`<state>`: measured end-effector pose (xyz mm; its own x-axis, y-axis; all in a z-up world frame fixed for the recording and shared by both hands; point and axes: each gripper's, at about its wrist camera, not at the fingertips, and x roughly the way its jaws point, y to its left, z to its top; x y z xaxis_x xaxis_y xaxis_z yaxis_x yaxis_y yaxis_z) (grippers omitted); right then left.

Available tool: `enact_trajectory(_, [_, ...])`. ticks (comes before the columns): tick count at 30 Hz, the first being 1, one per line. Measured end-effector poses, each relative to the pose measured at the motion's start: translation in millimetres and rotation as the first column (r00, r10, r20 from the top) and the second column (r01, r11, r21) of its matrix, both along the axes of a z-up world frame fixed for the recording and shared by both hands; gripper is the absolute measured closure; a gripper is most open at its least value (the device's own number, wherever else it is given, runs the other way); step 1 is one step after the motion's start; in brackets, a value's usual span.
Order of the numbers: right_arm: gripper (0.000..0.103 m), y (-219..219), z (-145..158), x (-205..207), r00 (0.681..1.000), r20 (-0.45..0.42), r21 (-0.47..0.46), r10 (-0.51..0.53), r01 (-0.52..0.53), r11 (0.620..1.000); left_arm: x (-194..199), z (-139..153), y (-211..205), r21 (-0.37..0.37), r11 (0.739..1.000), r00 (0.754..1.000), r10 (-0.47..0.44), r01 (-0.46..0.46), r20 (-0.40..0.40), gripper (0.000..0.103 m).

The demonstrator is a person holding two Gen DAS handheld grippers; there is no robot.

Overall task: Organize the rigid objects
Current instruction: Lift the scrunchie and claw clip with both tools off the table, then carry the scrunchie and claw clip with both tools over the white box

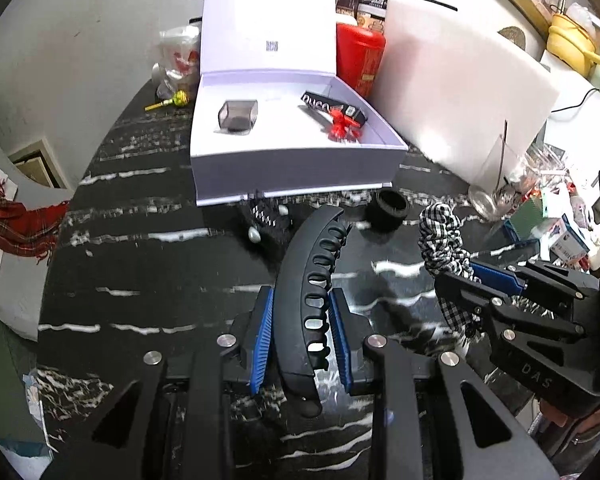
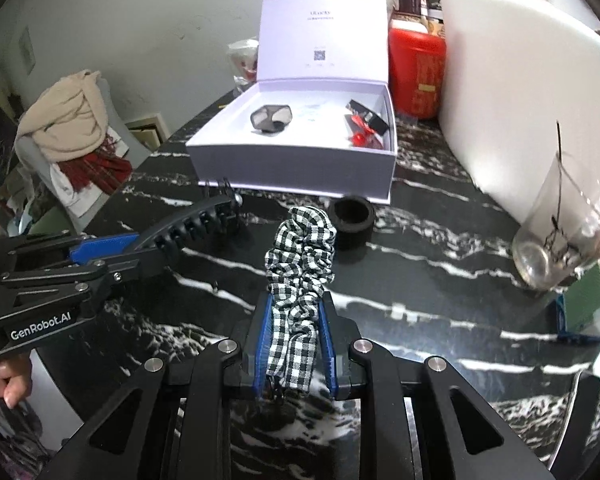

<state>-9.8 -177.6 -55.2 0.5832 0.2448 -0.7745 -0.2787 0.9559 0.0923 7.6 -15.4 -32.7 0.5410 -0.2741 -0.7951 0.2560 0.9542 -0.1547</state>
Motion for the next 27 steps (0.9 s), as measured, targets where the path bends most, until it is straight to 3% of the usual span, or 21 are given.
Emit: enact_trajectory(27, [0.081,10,57,51,0.987,0.118,0.014,0.112,-0.115,0.993,58,48,-8,-0.014,1.0,0.995,-0.006,0.008,0.104,0.076])
